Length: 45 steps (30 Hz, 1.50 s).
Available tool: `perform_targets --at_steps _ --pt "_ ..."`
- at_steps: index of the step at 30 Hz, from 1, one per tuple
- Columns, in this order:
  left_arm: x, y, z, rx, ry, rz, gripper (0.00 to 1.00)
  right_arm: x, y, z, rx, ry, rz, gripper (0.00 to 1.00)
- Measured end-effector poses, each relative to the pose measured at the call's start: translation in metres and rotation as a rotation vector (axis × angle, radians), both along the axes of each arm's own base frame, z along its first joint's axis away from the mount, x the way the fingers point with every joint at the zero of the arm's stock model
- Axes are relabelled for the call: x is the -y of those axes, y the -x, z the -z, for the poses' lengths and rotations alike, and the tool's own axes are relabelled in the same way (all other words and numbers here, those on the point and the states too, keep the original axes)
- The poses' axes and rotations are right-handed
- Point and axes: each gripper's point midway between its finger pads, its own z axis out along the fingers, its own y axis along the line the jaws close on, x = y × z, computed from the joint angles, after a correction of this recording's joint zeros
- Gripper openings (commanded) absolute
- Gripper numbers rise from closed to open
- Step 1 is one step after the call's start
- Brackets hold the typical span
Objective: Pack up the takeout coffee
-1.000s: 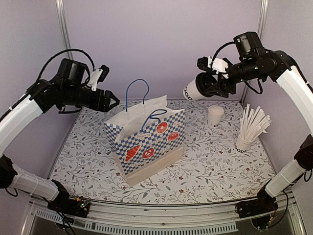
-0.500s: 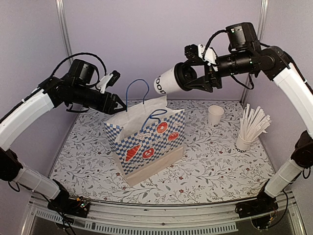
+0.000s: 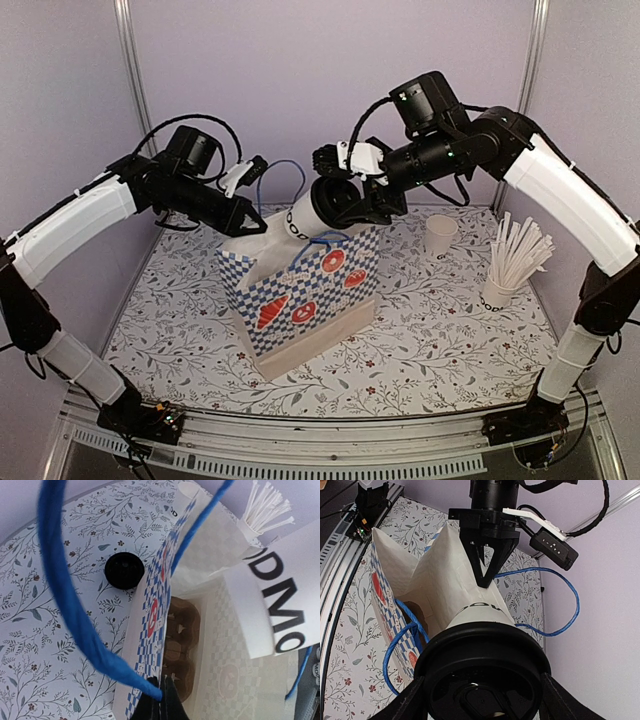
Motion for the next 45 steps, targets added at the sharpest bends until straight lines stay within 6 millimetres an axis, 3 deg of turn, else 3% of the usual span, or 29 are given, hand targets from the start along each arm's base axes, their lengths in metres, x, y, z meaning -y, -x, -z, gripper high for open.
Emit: perform_targets --at_steps 8,17,23,26,35,41,42,45 --pt "0.025 0.022 -0.015 0.006 0.05 0.12 0.0 -0.007 0.003 0.016 0.017 0.089 0.03 0.49" --pt "0.053 0.058 -0.013 -0.003 0.029 0.219 0.0 -0.007 0.044 0.043 0.038 0.249 0.009 0.49" --pt "0.073 0.08 -0.018 0.014 0.039 0.279 0.0 0.012 0.072 0.08 0.006 0.383 -0.012 0.49" --pt "0.077 0.082 -0.026 0.037 0.045 0.29 0.0 0.018 0.077 0.087 0.004 0.417 -0.011 0.49" --pt "0.08 0.076 -0.041 0.159 0.027 0.353 0.0 0.029 0.07 0.071 0.07 0.405 0.029 0.49" --pt "0.084 0.077 -0.036 0.175 0.013 0.402 0.0 0.035 0.066 0.091 0.094 0.456 0.03 0.49" --pt "0.085 0.077 -0.036 0.175 0.013 0.406 0.02 0.037 0.066 0.096 0.093 0.47 0.029 0.49" --pt "0.089 0.077 -0.037 0.174 0.018 0.412 0.29 0.039 0.067 0.106 0.089 0.498 0.021 0.49"
